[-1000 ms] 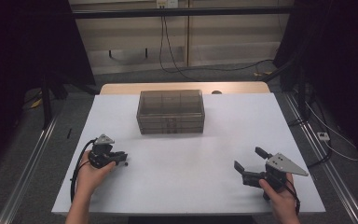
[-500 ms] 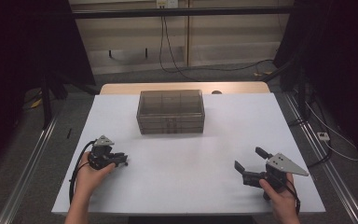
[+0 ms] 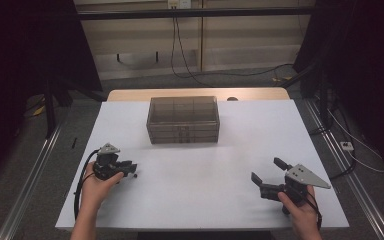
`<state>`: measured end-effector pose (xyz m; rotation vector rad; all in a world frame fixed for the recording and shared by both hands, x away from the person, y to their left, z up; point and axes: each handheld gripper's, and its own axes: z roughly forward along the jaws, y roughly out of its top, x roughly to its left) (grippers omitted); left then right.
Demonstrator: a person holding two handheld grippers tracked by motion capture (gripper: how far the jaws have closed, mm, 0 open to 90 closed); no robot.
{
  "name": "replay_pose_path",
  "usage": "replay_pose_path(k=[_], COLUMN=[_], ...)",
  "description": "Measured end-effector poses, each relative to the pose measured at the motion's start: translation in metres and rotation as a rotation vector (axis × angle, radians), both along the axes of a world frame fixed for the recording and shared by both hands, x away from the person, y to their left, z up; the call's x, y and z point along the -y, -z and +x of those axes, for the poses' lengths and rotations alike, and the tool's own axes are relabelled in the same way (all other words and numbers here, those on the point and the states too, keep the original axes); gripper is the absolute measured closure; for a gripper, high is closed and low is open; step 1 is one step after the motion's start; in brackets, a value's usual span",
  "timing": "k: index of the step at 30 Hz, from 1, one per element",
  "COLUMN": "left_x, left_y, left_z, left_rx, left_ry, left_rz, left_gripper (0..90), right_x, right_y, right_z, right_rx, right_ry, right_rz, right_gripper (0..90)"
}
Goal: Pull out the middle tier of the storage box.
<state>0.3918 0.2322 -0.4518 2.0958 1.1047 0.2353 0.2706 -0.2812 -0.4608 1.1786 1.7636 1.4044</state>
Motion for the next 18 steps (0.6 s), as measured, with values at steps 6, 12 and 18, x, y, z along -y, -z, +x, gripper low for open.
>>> replay_pose_path(k=[6, 12, 18], left_x=[0.009, 0.021, 0.036], left_y=[-0.007, -0.014, -0.020], left_z=[-0.001, -0.002, -0.001], left_rx=[0.016, 0.032, 0.045], left_ry=[-0.005, -0.006, 0.014], left_rz=[0.011, 0.010, 0.006], left_gripper=[62.0, 55.0, 48.5], right_x=[0.000, 0.000, 0.001], right_y=[0.000, 0.000, 0.000], right_z=[0.000, 0.001, 0.000], right_rx=[0.000, 0.001, -0.002], right_ry=[0.000, -0.002, 0.002], right_rz=[0.000, -0.002, 0.000], right_gripper=[3.8, 3.8, 3.8])
